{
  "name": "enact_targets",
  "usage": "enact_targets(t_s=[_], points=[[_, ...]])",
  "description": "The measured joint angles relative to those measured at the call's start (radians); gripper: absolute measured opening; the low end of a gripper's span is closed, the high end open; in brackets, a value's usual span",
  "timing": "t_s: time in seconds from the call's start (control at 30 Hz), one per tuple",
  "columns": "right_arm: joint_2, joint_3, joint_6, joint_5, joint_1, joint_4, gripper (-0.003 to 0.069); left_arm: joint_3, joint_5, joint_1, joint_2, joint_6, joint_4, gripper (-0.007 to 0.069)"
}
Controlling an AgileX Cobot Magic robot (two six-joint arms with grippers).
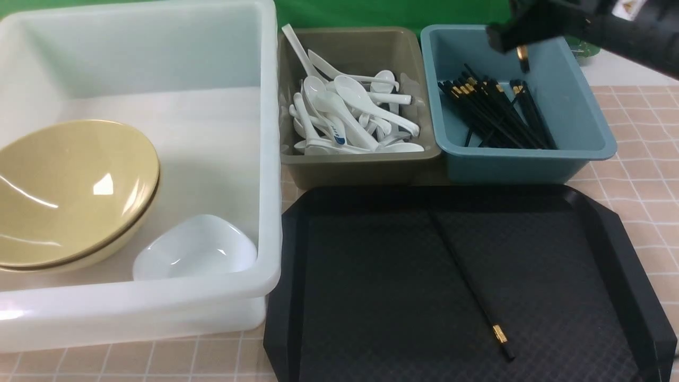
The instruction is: On brown table put chopsticks spoon bowls plates into blue grey white boxes.
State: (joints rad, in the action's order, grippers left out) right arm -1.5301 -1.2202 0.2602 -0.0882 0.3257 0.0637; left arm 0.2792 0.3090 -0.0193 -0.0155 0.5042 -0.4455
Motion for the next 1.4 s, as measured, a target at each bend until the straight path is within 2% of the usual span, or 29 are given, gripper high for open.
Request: enact_targets(t_s=[0.13,0.17,0.2,0.3,0.37,0.4,0.47,0.57,0.73,0.93,1.0,1.07,1.1,1.13,1.17,1.2,1.3,1.4], points=[[-0.120,-0.095,0.000,0.122,-0.045,0.000,0.0136,-0.010,0.002,0.000,0.000,0.000,0.000,0.0005],[-0.176,-0.133,-0.020,0.206,-0.064,0.000,0.0196,-0.012,0.002,0.000,0.000,0.000,0.000,0.0005],[-0.180,-0.141,-0.024,0.229,-0.068,0.000,0.0203,-0.012,0.002,0.000,0.000,0.000,0.000,0.0005],[-0.214,-0.198,-0.109,0.481,-0.077,-0.001,0.0314,-0.016,0.002,0.000,0.000,0.000,0.000,0.0005],[-0.209,-0.223,-0.150,0.631,-0.065,-0.011,0.0340,-0.016,0.002,0.000,0.000,0.000,0.000,0.0005],[-0.209,-0.224,-0.158,0.647,-0.064,-0.013,0.0344,-0.016,0.002,0.000,0.000,0.000,0.000,0.0005],[-0.202,-0.221,-0.182,0.832,-0.031,-0.025,0.0353,-0.016,0.000,0.000,0.000,0.000,0.000,0.0005],[-0.202,-0.130,-0.185,0.977,0.049,-0.042,0.0355,-0.016,-0.002,0.000,0.000,0.000,0.000,0.0005],[-0.205,0.047,-0.189,0.919,0.157,-0.056,0.0358,-0.016,-0.012,0.000,0.000,0.001,0.007,0.0005],[-0.252,0.150,-0.249,0.767,0.192,-0.056,0.0350,-0.016,-0.016,0.000,0.000,0.001,0.008,0.0005],[-0.278,0.157,-0.260,0.763,0.192,-0.051,0.0314,-0.016,-0.016,0.000,0.000,0.001,0.009,0.0005],[-0.282,0.155,-0.240,0.758,0.195,-0.054,0.0232,-0.016,-0.019,0.000,0.000,0.001,0.010,0.0005],[-0.281,0.155,-0.208,0.758,0.202,-0.064,0.0167,-0.016,-0.020,0.000,0.000,0.001,0.010,0.0005],[-0.280,0.155,-0.203,0.758,0.202,-0.064,0.0155,-0.016,-0.020,0.000,0.000,0.001,0.010,0.0005],[-0.270,0.157,-0.179,0.759,0.217,-0.084,0.0097,-0.016,-0.021,0.000,0.000,0.001,0.011,0.0005],[-0.252,0.164,-0.168,0.759,0.235,-0.098,0.0073,-0.016,-0.022,0.000,0.000,0.001,0.011,0.0005],[-0.179,0.167,-0.159,0.751,0.267,-0.111,0.0071,-0.016,-0.023,0.000,0.000,0.001,0.012,0.0005],[-0.002,0.167,-0.146,0.666,0.287,-0.102,0.0074,-0.016,-0.024,0.000,0.000,0.001,0.014,0.0005]])
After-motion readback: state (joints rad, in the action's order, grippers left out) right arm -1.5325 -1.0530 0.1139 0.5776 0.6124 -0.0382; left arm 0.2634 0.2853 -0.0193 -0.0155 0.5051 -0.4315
